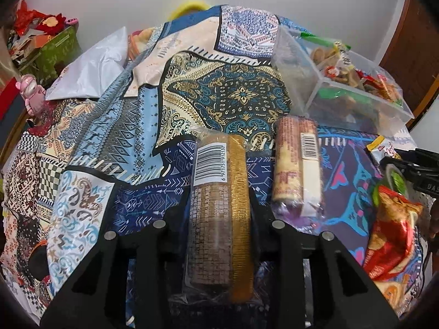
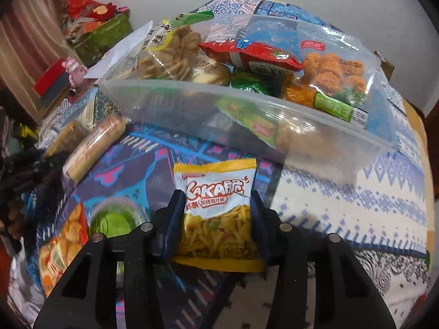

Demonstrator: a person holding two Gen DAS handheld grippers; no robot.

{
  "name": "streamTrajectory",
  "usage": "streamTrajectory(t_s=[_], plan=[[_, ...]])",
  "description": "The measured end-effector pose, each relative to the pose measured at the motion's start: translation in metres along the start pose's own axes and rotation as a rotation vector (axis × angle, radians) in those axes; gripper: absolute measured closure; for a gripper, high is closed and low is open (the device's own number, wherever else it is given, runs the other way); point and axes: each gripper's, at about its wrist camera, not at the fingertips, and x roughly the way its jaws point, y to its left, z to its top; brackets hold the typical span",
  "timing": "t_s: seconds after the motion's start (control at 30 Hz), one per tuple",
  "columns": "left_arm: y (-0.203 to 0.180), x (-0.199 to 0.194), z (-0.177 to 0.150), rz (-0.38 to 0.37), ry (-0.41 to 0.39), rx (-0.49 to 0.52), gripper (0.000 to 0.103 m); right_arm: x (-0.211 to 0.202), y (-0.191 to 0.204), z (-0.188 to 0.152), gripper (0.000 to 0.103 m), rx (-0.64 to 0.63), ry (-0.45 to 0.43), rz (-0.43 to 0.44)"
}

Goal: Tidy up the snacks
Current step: 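Grasp the brown wafer roll with the left gripper while the right grasps the yellow KAKA bag, then lower the wafer roll into the clear box with the left gripper while the right drops the KAKA bag in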

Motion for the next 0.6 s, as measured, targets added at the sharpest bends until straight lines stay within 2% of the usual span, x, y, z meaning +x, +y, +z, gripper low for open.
streamTrajectory(t_s=[0.3, 0.6], plan=[[-0.006, -0.044, 0.004, -0.004, -0.078, -0.002, 0.067, -0.030, -0.004, -0.010, 0.064, 0.019, -0.062, -0.037], [-0.031, -0.079, 0.032, -0.044, -0.188, 0.024, 0.067, -0.072, -0.011, 0.003, 0.065, 0.045, -0.185, -0.048]])
